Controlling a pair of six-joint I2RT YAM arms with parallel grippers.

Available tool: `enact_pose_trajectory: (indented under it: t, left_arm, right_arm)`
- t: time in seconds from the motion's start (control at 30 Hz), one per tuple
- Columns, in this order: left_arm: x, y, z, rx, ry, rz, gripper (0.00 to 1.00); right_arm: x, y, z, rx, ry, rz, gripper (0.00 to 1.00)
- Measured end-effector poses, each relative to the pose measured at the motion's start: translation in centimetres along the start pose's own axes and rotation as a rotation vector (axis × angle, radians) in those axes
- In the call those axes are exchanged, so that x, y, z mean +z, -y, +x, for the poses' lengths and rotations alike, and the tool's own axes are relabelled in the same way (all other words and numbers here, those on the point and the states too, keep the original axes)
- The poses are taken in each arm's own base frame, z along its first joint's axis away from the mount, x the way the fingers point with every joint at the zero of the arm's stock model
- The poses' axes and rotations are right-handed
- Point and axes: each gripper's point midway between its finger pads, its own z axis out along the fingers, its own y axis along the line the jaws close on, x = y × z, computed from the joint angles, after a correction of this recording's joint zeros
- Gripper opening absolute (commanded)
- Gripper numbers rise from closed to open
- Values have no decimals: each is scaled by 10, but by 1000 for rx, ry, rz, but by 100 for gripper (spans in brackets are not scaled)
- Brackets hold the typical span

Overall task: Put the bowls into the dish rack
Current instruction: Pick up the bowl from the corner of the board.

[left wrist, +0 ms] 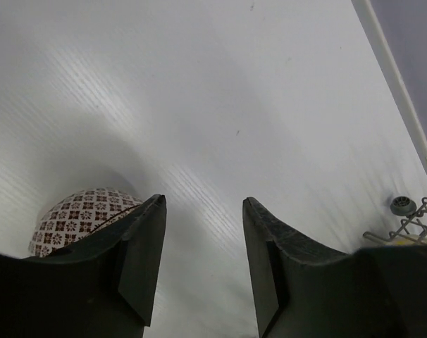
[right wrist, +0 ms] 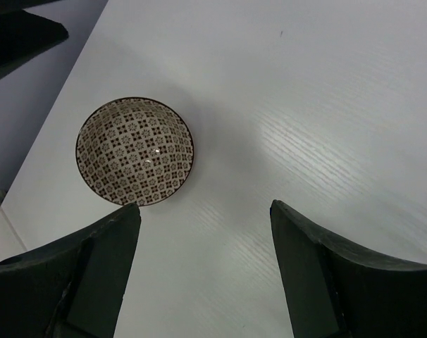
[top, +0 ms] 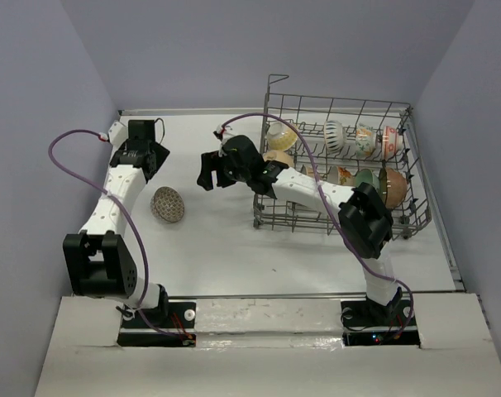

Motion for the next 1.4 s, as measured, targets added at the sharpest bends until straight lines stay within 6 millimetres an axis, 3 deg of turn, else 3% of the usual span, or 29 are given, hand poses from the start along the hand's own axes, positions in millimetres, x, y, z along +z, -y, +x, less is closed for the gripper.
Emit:
enact_pose_trajectory:
  t: [0.17, 0.3, 0.4, 0.57, 0.8, 1.03, 1.4]
  left_arm:
    - [-21, -24, -19, -53, 77, -52, 61]
    - [-22, -73, -24, -123, 105, -138, 63]
    - [-9, -105, -9, -148, 75, -218, 63]
    - [8, -138, 27, -153, -15, -301, 63]
    - [26, -154, 51, -163, -73, -342, 63]
    - [36, -158, 53, -185, -73, -333, 63]
    - [44, -158, 51, -190, -60, -311, 62]
  right_arm:
    - [1, -16, 1, -30, -43, -61, 80]
    - [4, -40, 5, -76, -59, -105, 80]
    - [2, -61, 17, -100, -89, -149, 80]
    - [6, -83, 33, -126, -130, -205, 80]
    - [20, -87, 58, -147, -187, -216, 80]
    - [30, -82, 77, -156, -233, -205, 81]
    - [50, -71, 90, -161, -228, -179, 80]
